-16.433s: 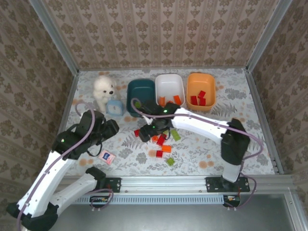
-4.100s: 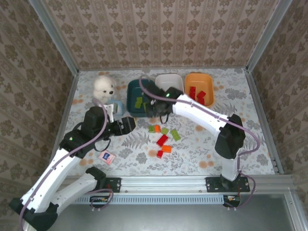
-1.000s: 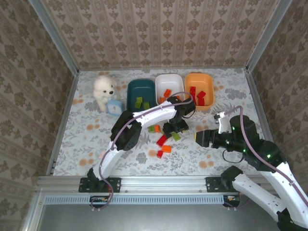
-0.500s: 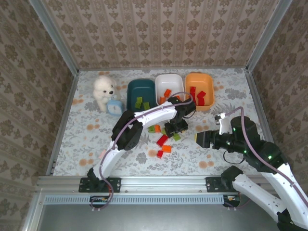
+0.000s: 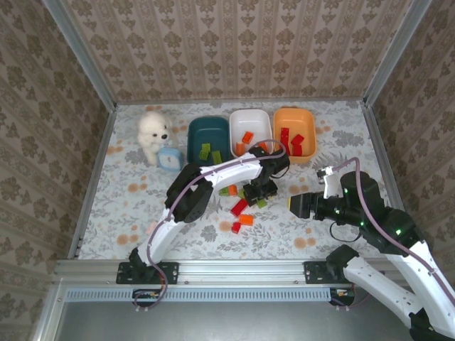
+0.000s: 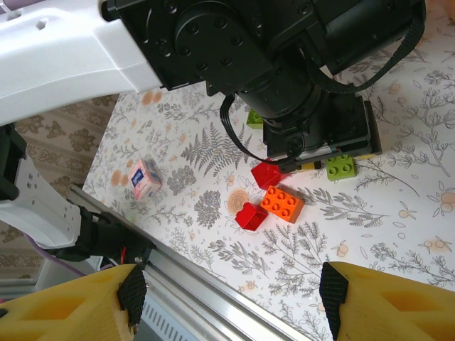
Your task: Sort the legos into containers by color
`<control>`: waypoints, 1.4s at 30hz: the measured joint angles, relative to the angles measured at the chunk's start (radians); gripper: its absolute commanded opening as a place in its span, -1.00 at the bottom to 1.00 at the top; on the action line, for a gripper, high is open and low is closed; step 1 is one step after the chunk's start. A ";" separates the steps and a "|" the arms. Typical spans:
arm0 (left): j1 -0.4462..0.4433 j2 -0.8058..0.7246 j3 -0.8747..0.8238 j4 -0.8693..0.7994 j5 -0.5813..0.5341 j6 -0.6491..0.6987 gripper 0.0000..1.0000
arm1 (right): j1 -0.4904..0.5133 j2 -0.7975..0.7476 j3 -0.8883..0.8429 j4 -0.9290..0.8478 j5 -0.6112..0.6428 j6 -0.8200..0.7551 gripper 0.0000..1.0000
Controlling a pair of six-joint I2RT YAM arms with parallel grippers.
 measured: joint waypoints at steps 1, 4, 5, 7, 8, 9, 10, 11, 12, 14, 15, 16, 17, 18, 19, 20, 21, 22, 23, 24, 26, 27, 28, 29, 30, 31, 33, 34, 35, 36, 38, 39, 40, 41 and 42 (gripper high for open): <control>-0.001 0.000 -0.003 0.002 0.000 0.000 0.10 | 0.000 0.000 0.000 0.000 0.000 0.000 0.39; -0.001 0.003 -0.012 0.005 -0.001 0.000 0.06 | 0.000 0.004 0.000 0.000 0.000 0.000 0.39; -0.001 0.004 -0.015 0.008 -0.001 0.000 0.05 | 0.000 0.005 0.000 0.000 0.000 0.000 0.39; -0.001 0.003 -0.019 0.011 -0.003 0.002 -0.09 | 0.000 0.008 0.000 0.000 0.000 0.000 0.40; -0.001 0.000 -0.026 0.015 -0.004 0.004 -0.19 | 0.000 0.008 0.000 0.000 0.000 0.000 0.40; 0.000 -0.005 -0.036 0.017 -0.004 0.007 -0.21 | 0.000 0.008 0.000 0.000 0.000 0.000 0.40; 0.000 -0.016 -0.054 0.024 -0.005 0.014 -0.24 | 0.000 0.009 0.000 0.001 0.000 0.000 0.41; 0.001 -0.024 -0.067 0.037 -0.004 0.019 -0.26 | 0.000 0.010 0.000 0.001 0.000 0.000 0.41; 0.001 -0.030 -0.078 0.046 -0.005 0.021 -0.27 | 0.000 0.011 0.000 0.001 0.000 0.000 0.41; 0.001 -0.040 -0.092 0.061 -0.005 0.026 -0.39 | 0.000 0.013 0.000 0.001 0.000 0.000 0.41; 0.001 -0.045 -0.098 0.068 -0.006 0.030 -0.39 | 0.000 0.013 0.000 0.001 0.000 0.000 0.41; 0.001 -0.048 -0.104 0.072 -0.008 0.034 -0.40 | 0.000 0.014 0.000 0.001 0.000 0.000 0.41; 0.001 -0.050 -0.107 0.076 -0.009 0.038 -0.40 | 0.000 0.014 0.000 0.001 0.000 0.000 0.41; 0.001 -0.051 -0.107 0.076 -0.010 0.041 -0.40 | 0.000 0.014 0.000 0.000 0.000 0.000 0.41; 0.001 -0.051 -0.108 0.078 -0.011 0.046 -0.41 | 0.000 0.014 0.000 0.001 0.000 0.000 0.41; 0.001 -0.052 -0.109 0.078 -0.013 0.051 -0.40 | 0.000 0.015 0.000 0.001 0.000 0.000 0.41; 0.000 -0.053 -0.109 0.078 -0.016 0.056 -0.40 | 0.000 0.016 0.000 0.001 0.000 0.000 0.41; 0.000 -0.053 -0.108 0.076 -0.019 0.063 -0.41 | 0.000 0.018 0.000 0.001 0.000 0.000 0.41; -0.001 -0.053 -0.105 0.074 -0.022 0.071 -0.41 | 0.000 0.019 0.000 0.000 0.000 0.000 0.41; -0.002 -0.053 -0.103 0.071 -0.024 0.079 -0.40 | 0.000 0.020 0.000 0.001 0.000 0.000 0.41; -0.004 -0.053 -0.094 0.072 -0.045 0.101 -0.41 | 0.000 0.019 0.002 0.000 0.001 0.000 0.41; -0.003 -0.053 -0.090 0.076 -0.059 0.113 -0.41 | 0.000 0.019 0.005 0.000 0.001 0.000 0.41; 0.000 -0.053 -0.081 0.076 -0.076 0.126 -0.41 | 0.000 0.019 0.010 0.000 0.001 -0.001 0.41; 0.005 -0.054 -0.070 0.074 -0.093 0.141 -0.41 | 0.000 0.019 0.018 0.000 0.001 -0.002 0.41; 0.009 -0.056 -0.059 0.073 -0.105 0.153 -0.42 | 0.000 0.019 0.026 0.000 0.001 -0.002 0.42; 0.017 -0.063 -0.048 0.072 -0.119 0.167 -0.42 | 0.000 0.019 0.036 0.001 0.001 -0.005 0.43; 0.039 -0.095 -0.039 0.071 -0.140 0.194 -0.44 | 0.000 0.020 0.054 0.003 0.000 -0.008 0.44; 0.052 -0.119 -0.039 0.068 -0.147 0.207 -0.45 | 0.000 0.021 0.062 0.005 0.000 -0.009 0.44; 0.070 -0.147 -0.036 0.064 -0.155 0.222 -0.45 | 0.000 0.025 0.070 0.006 -0.001 -0.009 0.44; 0.086 -0.171 -0.032 0.060 -0.160 0.236 -0.45 | 0.000 0.032 0.077 0.008 -0.002 -0.012 0.44; 0.136 -0.227 -0.018 0.056 -0.171 0.275 -0.45 | 0.000 0.058 0.088 0.017 -0.006 -0.020 0.44; 0.158 -0.246 -0.011 0.056 -0.174 0.291 -0.45 | 0.000 0.074 0.090 0.025 -0.011 -0.024 0.44; 0.190 -0.267 -0.006 0.057 -0.177 0.313 -0.45 | 0.000 0.092 0.091 0.034 -0.016 -0.026 0.44; 0.225 -0.285 -0.003 0.058 -0.177 0.337 -0.45 | 0.000 0.115 0.091 0.043 -0.021 -0.027 0.44; 0.252 -0.294 0.000 0.059 -0.177 0.354 -0.45 | 0.000 0.135 0.091 0.050 -0.026 -0.028 0.44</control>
